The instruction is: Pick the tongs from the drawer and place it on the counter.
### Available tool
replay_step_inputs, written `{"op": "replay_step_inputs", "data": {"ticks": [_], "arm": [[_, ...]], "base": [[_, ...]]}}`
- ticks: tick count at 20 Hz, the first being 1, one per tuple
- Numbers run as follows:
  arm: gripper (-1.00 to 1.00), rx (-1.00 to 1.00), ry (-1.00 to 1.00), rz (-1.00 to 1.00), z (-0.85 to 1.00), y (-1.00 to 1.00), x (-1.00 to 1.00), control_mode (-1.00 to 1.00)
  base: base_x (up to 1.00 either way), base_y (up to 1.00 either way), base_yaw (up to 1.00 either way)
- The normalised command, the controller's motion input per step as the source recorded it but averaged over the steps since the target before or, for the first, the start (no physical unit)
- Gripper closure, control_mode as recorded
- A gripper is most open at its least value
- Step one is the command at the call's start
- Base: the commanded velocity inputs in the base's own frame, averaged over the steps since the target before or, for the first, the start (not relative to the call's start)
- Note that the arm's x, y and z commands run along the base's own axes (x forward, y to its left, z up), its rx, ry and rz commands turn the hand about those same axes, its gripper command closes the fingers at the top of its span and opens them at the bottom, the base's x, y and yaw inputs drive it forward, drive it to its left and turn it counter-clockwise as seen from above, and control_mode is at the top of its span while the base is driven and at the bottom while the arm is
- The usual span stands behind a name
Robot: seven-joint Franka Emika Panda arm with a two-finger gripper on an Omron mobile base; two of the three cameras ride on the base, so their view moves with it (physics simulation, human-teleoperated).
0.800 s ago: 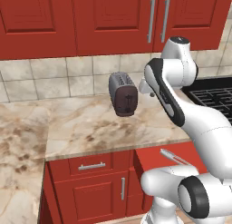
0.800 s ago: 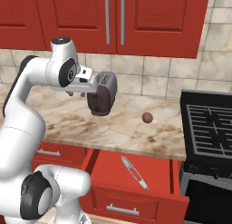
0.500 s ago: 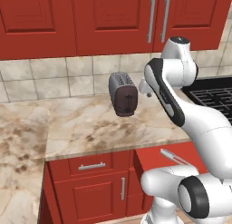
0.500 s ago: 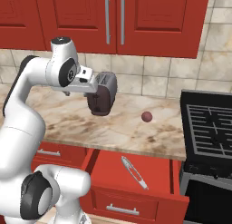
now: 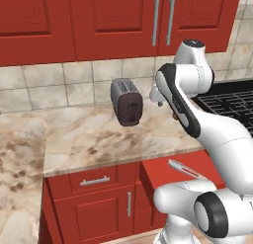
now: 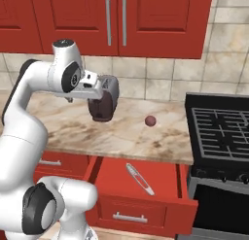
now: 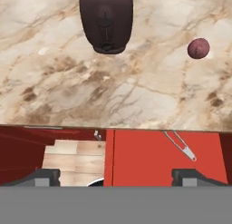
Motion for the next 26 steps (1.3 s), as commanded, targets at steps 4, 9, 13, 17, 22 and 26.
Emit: {"op": "replay_step_inputs", "data": {"ticks": [4, 9, 13, 17, 22, 26], "arm": [[-1.0, 0.0, 0.0, 0.0, 0.0, 0.0, 0.0, 1.0], [-1.0, 0.0, 0.0, 0.0, 0.0, 0.0, 0.0, 1.0], [-1.0, 0.0, 0.0, 0.0, 0.0, 0.0, 0.0, 1.0], [-1.0, 0.0, 0.0, 0.0, 0.0, 0.0, 0.0, 1.0], [-1.0, 0.0, 0.0, 0.0, 0.0, 0.0, 0.0, 1.0], [-1.0, 0.02, 0.0, -0.32, -0.09, 0.1, -0.28, -1.0]], "base": [[-0.28, 0.34, -0.34], [-0.25, 0.51, -0.36], [-0.46, 0.48, -0.4], [-0.48, 0.42, -0.44], [-0.41, 0.44, -0.44], [-0.1, 0.11, -0.11]]}}
